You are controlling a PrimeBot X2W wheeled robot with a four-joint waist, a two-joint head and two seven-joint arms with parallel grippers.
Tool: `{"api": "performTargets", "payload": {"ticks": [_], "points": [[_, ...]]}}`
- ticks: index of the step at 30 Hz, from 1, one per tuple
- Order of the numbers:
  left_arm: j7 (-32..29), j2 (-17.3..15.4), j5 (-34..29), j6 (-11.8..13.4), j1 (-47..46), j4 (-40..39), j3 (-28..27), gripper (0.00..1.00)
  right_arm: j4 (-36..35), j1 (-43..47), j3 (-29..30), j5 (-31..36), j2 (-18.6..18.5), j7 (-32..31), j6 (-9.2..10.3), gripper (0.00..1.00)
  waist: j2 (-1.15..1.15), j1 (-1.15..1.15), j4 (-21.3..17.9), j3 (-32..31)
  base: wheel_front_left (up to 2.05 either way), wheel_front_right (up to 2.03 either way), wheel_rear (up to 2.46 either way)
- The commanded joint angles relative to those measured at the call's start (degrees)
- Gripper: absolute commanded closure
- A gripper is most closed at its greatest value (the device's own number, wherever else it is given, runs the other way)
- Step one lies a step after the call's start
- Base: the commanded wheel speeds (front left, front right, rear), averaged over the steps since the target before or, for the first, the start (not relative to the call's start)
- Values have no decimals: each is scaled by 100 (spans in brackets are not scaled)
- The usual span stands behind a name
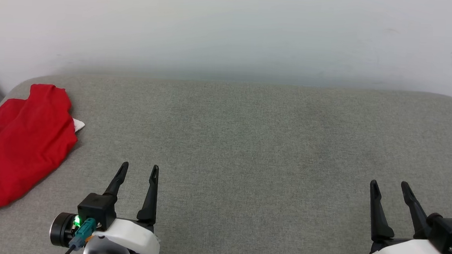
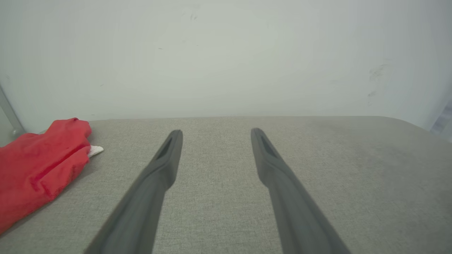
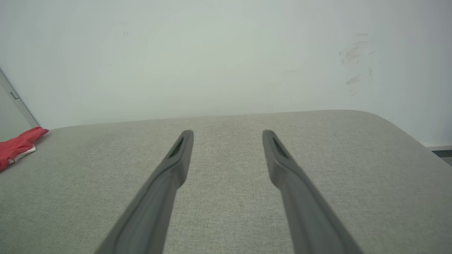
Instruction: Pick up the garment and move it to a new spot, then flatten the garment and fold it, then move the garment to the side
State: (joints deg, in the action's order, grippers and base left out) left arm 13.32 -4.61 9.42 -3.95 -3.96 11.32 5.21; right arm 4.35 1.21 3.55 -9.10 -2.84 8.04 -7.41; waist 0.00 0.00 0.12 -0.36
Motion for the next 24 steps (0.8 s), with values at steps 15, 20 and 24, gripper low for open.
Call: {"api": "performTargets", "payload": {"ticks": [15, 20, 24], "points": [[187, 58, -532, -4, -59, 78, 3, 0, 8, 93, -9, 469, -8, 166, -13, 0, 0, 0, 14, -11, 0, 0, 0], [196, 77, -483, -20, -61, 129, -25, 0, 38, 98, 2, 416, -8, 160, -13, 0, 0, 0, 28, -11, 0, 0, 0], [196, 93, -479, -31, -66, 152, -37, 0, 56, 96, 8, 372, -8, 157, -13, 0, 0, 0, 42, -8, 0, 0, 0]]}}
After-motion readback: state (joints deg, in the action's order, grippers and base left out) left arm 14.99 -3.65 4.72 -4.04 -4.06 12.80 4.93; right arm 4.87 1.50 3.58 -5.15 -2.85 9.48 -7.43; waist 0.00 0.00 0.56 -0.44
